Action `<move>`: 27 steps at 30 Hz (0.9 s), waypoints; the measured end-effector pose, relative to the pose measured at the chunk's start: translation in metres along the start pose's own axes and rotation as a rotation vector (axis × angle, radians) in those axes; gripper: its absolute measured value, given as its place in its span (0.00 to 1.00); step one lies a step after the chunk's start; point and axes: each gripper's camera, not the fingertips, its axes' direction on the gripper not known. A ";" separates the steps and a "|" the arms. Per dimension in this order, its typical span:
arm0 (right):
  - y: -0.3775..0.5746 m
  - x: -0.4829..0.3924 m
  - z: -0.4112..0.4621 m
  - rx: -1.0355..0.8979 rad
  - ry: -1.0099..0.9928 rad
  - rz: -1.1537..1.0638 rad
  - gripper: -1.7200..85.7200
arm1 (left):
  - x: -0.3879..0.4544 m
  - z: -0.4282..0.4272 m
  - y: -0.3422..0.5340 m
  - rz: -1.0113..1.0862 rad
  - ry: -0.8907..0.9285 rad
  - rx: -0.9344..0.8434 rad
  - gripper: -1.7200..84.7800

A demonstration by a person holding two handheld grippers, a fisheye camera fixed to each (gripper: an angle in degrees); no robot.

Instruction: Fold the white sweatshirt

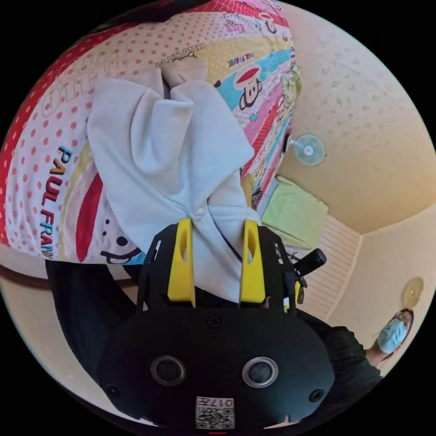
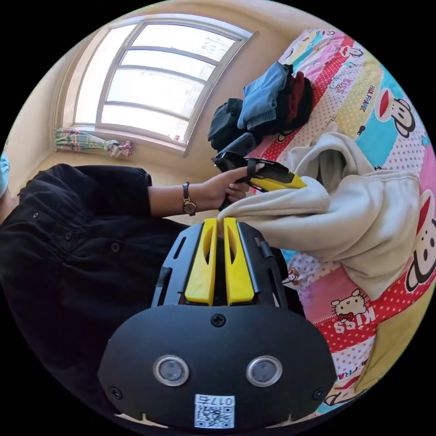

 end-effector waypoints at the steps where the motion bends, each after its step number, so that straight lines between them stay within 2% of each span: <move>1: 0.002 0.006 -0.006 0.039 -0.024 -0.009 0.05 | 0.005 -0.011 0.000 0.005 -0.001 0.020 0.21; 3: 0.000 0.007 -0.007 0.030 -0.016 -0.053 0.05 | 0.031 -0.017 -0.004 0.063 -0.151 0.004 0.23; 5: -0.007 0.003 0.002 -0.024 0.007 -0.118 0.05 | 0.083 -0.011 -0.012 0.143 -0.388 0.005 0.28; 6: -0.013 0.000 0.009 -0.059 0.015 -0.148 0.06 | 0.094 -0.011 -0.013 0.149 -0.413 0.026 0.29; 13: -0.037 -0.001 0.004 0.024 0.116 -0.211 0.06 | 0.136 -0.024 -0.044 0.122 -0.285 0.190 0.33; 16: -0.037 0.013 -0.006 0.066 0.132 -0.172 0.06 | 0.126 -0.035 -0.039 0.128 -0.077 0.295 0.30; 19: -0.033 0.019 -0.010 0.083 0.109 -0.200 0.06 | 0.118 -0.034 -0.039 0.080 -0.156 0.310 0.27; 22: -0.029 0.025 -0.007 0.094 0.127 -0.175 0.06 | 0.094 -0.068 -0.031 0.081 0.027 0.448 0.22; 24: -0.025 0.027 -0.005 0.104 0.136 -0.163 0.06 | 0.075 -0.080 -0.038 0.005 -0.023 0.419 0.18; 27: -0.022 0.020 -0.001 0.135 0.109 -0.189 0.05 | 0.039 -0.065 -0.057 -0.135 -0.224 0.224 0.31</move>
